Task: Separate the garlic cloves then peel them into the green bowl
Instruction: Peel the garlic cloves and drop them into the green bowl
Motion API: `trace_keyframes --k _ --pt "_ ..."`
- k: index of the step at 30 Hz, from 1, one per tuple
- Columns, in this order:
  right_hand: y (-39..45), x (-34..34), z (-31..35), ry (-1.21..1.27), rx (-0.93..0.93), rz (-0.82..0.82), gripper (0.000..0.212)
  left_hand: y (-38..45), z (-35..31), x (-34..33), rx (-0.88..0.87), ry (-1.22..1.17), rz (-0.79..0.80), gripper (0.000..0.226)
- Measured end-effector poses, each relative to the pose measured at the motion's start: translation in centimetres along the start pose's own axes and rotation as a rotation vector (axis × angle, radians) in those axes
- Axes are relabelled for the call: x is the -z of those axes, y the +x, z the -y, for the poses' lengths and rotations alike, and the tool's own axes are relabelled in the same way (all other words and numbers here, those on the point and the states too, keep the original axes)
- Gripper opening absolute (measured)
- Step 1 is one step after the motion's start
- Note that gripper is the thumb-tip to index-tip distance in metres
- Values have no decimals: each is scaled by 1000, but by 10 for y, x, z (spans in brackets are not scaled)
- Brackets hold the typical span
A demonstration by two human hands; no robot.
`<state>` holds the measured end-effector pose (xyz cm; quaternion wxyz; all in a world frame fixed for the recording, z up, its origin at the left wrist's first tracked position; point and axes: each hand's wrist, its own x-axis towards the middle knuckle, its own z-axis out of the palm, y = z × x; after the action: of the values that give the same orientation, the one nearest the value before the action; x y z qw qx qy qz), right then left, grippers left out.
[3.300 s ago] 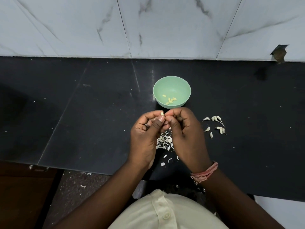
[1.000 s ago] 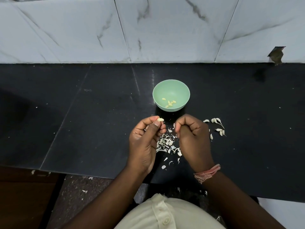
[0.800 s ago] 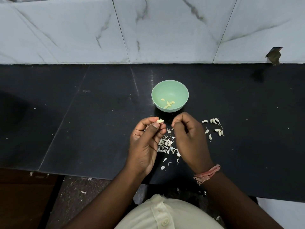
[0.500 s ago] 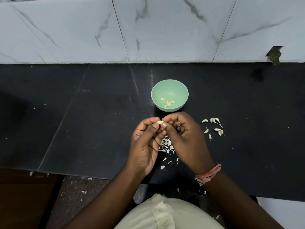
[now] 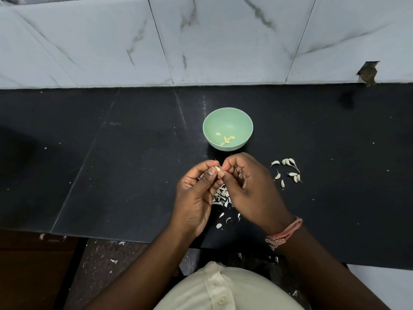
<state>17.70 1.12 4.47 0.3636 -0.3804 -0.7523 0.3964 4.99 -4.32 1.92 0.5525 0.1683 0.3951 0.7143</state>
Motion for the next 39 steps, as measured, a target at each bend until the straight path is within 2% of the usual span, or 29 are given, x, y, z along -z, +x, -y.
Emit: trace_keyframes --k 7,11,15,18,22,28,39 --pt "-3 -1 -2 -98 44 -3 6 0 3 0 15 31 -24 18" --pt "-6 -4 -4 -178 108 13 6 -2 2 -3 66 -49 -4 19" --pt "-7 -5 -5 -117 98 -7 6 -1 -2 -9 143 -208 -46 19" --pt "-7 -4 -1 -47 42 -62 9 1 -4 -8 152 -237 -41 19" --pt "-3 -4 4 1 10 -116 8 1 -3 -5 143 -207 -21 18" --pt "-2 -3 0 -74 27 -85 6 1 -1 -4 104 -118 -19 23" --pt "-3 -4 -14 -181 105 -49 6 2 -3 -11 85 -40 -68 18"
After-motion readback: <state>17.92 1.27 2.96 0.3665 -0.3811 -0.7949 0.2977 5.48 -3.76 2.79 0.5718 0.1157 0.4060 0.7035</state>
